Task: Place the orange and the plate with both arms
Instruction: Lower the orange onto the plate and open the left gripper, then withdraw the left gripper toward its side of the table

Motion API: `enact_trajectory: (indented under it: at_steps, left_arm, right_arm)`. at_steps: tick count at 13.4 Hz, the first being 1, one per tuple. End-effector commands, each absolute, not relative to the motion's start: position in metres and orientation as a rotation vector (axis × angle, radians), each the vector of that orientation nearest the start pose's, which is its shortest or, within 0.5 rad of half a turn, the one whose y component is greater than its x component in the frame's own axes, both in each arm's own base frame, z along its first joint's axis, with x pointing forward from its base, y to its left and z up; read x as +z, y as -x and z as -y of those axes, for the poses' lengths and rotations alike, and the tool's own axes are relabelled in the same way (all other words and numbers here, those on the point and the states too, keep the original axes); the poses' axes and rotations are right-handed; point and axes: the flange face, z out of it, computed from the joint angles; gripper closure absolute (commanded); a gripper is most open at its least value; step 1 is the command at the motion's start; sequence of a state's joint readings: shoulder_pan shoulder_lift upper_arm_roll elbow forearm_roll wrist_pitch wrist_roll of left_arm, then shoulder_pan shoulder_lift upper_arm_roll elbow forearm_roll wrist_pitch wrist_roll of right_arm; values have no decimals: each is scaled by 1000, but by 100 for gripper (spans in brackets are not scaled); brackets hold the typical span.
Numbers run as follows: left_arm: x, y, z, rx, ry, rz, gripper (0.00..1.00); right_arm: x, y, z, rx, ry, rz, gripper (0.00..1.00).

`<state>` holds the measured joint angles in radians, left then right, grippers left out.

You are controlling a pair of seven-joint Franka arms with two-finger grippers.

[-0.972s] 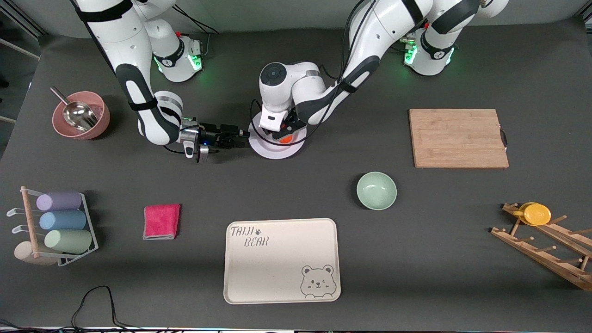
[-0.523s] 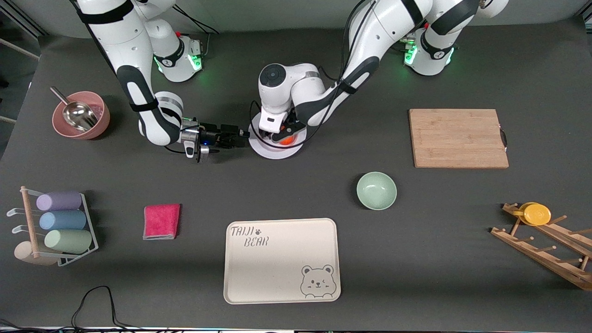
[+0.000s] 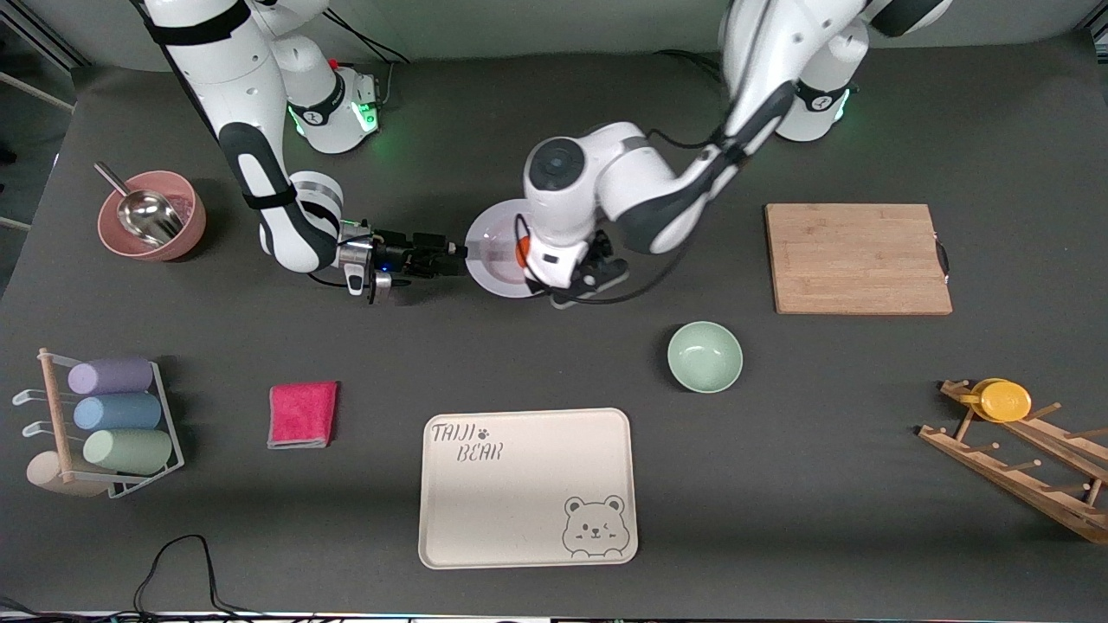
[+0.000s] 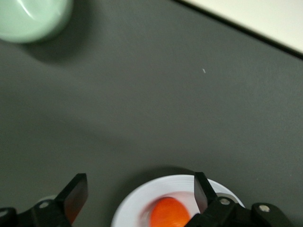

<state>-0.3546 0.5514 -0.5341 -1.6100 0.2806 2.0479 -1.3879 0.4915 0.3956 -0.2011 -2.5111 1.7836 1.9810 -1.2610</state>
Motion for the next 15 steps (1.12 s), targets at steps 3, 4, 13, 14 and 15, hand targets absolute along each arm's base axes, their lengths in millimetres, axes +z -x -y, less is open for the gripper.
enact_trajectory:
  at_steps: [3, 4, 13, 14, 15]
  left_arm:
    - [427, -539, 341, 179, 3089, 391, 0]
    - [439, -553, 302, 222, 3102, 377, 0]
    - [525, -565, 24, 243, 3090, 122, 0]
    - [534, -561, 10, 231, 3098, 108, 0]
    - [541, -558, 0, 213, 3101, 110, 0]
  right_arm:
    - [108, -372, -166, -9, 1980, -15, 1]
    - [109, -371, -170, -3, 1956, -7, 1]
    - [98, -366, -169, -2, 1963, 19, 1]
    - [98, -365, -169, -1, 1964, 21, 1]
    - [98, -365, -169, -2, 1964, 22, 1]
